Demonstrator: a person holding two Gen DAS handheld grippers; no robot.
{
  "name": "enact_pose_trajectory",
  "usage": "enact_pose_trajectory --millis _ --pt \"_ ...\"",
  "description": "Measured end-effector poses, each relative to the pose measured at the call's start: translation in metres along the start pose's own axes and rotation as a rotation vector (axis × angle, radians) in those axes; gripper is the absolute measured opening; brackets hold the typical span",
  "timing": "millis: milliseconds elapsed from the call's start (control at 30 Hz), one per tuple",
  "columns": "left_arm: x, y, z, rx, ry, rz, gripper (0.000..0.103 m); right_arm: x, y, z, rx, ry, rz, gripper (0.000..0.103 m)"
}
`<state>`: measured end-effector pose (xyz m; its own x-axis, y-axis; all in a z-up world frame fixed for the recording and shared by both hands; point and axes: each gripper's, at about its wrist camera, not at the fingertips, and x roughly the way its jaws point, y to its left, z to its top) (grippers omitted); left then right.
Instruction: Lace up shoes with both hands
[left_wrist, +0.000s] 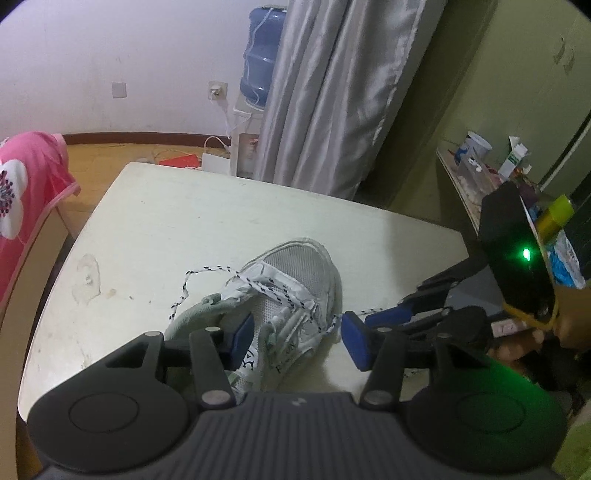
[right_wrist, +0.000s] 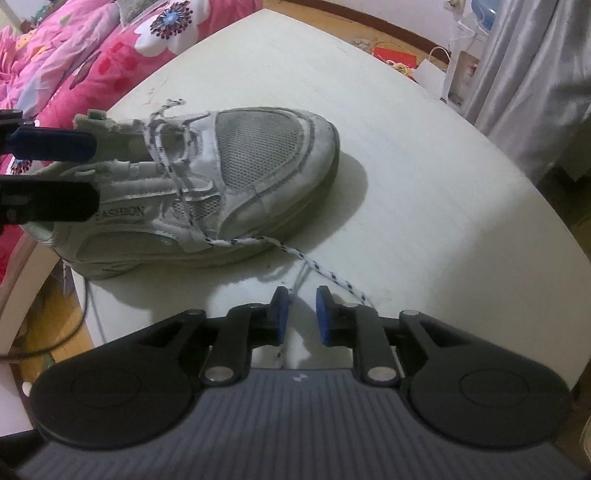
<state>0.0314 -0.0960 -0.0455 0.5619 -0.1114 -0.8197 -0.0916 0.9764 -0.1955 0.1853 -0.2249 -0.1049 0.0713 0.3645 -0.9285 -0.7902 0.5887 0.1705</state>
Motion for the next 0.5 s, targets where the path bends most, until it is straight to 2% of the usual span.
enact_pose_trajectory --millis 100,167,267,300,333,367,500 --pt "0.002 0.002 -0.001 -0.046 0.029 -0.009 0.054 0.004 0.01 -0.004 -0.035 0.0 -0.004 0.02" --pt "0.003 0.003 -0.001 -0.083 0.061 -0.023 0.071 0.013 0.014 -0.008 -0.06 0.012 -0.018 0.02" --pt "0.004 0.006 -0.002 -0.141 0.103 -0.033 0.08 0.02 0.029 -0.012 -0.151 0.015 -0.058 0.019" --pt "0.003 0.007 -0.003 -0.157 0.101 -0.027 0.084 0.019 0.031 -0.014 -0.164 0.016 -0.068 0.015" --pt "0.001 0.007 -0.003 -0.173 0.098 -0.027 0.093 0.019 0.032 -0.015 -0.16 0.018 -0.067 0.011" --pt "0.0 0.009 -0.004 -0.188 0.099 -0.035 0.098 0.018 0.032 -0.016 -0.154 0.021 -0.066 0.005" --pt "-0.006 0.015 -0.006 -0.226 0.077 -0.053 0.098 0.017 0.026 -0.017 -0.107 0.017 -0.053 0.001"
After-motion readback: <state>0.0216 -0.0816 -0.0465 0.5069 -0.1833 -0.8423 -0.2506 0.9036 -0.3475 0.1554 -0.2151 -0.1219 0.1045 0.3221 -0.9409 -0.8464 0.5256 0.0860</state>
